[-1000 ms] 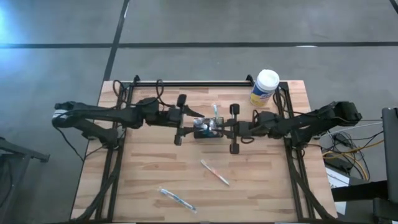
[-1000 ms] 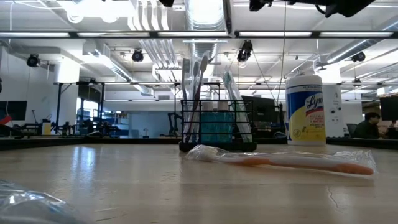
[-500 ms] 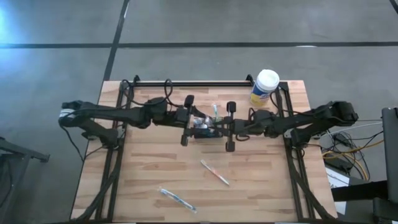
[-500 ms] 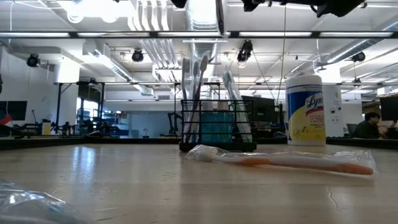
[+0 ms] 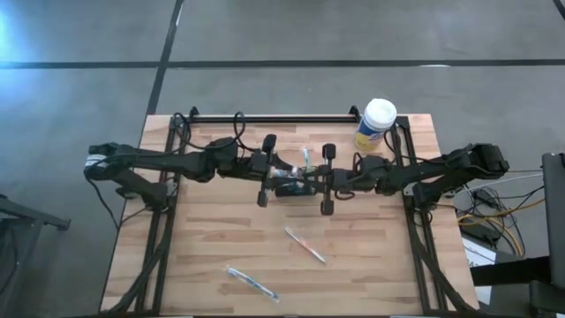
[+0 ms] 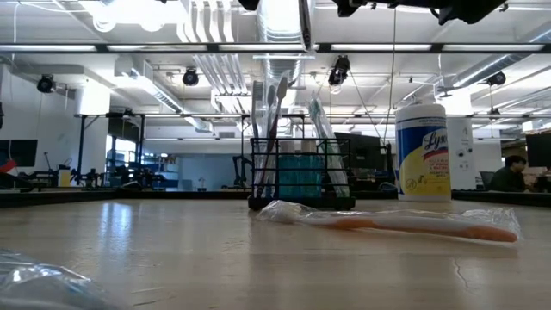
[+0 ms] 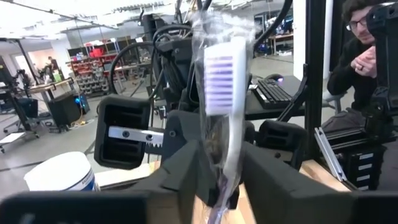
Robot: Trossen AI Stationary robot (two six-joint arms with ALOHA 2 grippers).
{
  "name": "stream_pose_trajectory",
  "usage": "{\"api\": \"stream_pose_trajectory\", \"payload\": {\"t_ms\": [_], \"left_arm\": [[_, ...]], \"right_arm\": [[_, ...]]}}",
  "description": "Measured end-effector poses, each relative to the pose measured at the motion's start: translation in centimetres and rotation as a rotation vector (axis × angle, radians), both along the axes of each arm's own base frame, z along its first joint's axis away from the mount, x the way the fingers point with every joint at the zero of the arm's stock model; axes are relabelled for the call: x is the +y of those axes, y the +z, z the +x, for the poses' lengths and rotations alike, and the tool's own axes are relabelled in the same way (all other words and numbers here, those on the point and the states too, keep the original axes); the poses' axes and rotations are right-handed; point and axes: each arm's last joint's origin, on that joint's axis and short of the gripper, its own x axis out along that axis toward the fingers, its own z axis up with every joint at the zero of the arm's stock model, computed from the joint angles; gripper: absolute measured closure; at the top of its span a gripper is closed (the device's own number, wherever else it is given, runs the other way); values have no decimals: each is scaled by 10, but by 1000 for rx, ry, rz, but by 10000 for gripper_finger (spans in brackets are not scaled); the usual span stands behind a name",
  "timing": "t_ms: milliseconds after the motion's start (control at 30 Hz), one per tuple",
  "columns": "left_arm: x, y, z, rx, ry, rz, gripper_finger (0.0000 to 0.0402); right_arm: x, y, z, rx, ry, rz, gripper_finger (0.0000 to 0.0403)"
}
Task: Pick & Place toothbrushing station
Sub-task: Put the purple toothbrush into the wire organizer
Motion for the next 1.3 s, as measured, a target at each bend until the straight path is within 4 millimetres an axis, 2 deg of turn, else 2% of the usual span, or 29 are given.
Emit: {"api": "stream_pose_trajectory", "payload": {"t_ms": [233, 400, 533, 733, 933, 1000, 1167, 1300], "left_arm": [[0, -1, 0, -2, -15, 14, 383], [-1, -1, 0, -1, -24, 28, 386], [0, 1, -9, 44, -12, 60, 387], [-1, 23, -45, 71, -6, 62, 387], [-1, 35, -96, 181, 56, 46, 387], [0, 33, -111, 193, 80, 25, 387], [0, 25, -153, 129, 114, -30, 387], [0, -2, -175, 82, 147, -83, 387]], "right_arm": [[0, 0, 0, 0, -2, 3, 390], [-4, 0, 0, 0, -3, 75, 384], [-8, 1, -4, 23, -8, 128, 349], [-10, 14, -22, 64, -22, 139, 296], [-11, 25, -56, 183, -26, 175, 279], [-12, 25, -69, 215, -28, 204, 286], [-12, 24, -105, 143, -5, 252, 327], [-13, 14, -130, 100, 9, 259, 370]]}}
